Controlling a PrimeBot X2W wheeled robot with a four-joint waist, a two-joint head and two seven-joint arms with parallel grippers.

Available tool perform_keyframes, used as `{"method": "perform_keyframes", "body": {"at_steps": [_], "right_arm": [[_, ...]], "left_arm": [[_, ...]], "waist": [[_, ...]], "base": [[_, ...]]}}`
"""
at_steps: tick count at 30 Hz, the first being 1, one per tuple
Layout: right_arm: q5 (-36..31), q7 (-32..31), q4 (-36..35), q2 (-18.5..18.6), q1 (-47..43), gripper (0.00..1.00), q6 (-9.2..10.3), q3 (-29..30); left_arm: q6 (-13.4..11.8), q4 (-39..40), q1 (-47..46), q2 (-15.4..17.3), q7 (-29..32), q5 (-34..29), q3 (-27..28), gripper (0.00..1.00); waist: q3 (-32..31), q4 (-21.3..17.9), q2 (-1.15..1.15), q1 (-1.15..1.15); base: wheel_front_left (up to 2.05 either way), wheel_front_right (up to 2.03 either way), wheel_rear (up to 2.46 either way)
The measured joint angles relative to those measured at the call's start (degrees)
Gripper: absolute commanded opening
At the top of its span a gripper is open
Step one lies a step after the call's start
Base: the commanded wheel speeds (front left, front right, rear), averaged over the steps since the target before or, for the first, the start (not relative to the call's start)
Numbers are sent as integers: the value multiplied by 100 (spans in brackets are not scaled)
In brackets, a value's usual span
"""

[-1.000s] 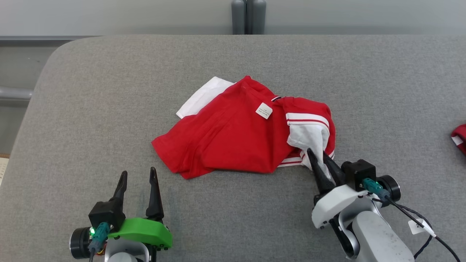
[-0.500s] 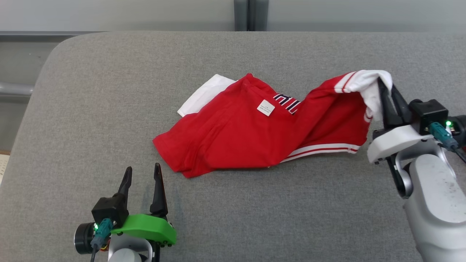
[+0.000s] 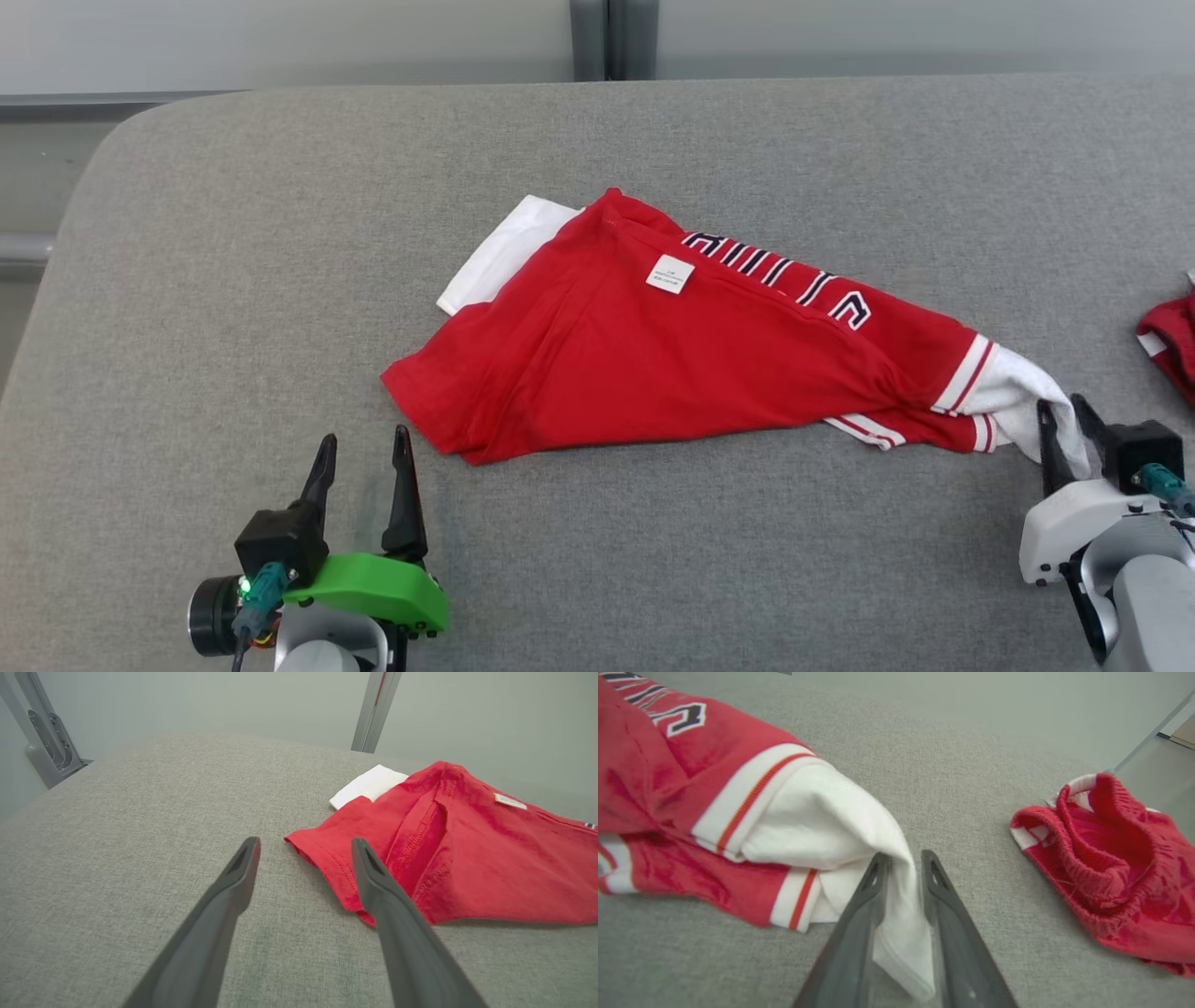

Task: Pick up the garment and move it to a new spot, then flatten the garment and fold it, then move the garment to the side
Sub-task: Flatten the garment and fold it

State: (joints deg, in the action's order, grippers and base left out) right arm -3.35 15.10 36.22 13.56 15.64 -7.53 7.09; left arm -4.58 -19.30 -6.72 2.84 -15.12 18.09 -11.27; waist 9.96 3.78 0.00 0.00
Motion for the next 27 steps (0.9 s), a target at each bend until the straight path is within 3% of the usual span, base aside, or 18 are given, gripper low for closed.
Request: {"method": "perform_keyframes", "body": {"at_steps": [8, 18, 27], "right_arm": [[19, -5, -598, -486, -96, 100, 0, 390], [378, -5, -1604, -927, -144, 100, 0, -226], [609, -4, -1695, -1032, -119, 100, 0, -703]], "left_arm": [[48, -1, -51, -1, 0, -94, -20, 100], [159, -255, -892, -3, -1, -109, -538, 100], [261, -1681, -2268, -5, 0, 44, -1088, 100]], "waist": [[4, -200, 0, 0], [165, -505, 0, 0], [430, -911, 0, 0]], "base": [[0, 0, 0], [0, 0, 0], [0, 0, 0]]}}
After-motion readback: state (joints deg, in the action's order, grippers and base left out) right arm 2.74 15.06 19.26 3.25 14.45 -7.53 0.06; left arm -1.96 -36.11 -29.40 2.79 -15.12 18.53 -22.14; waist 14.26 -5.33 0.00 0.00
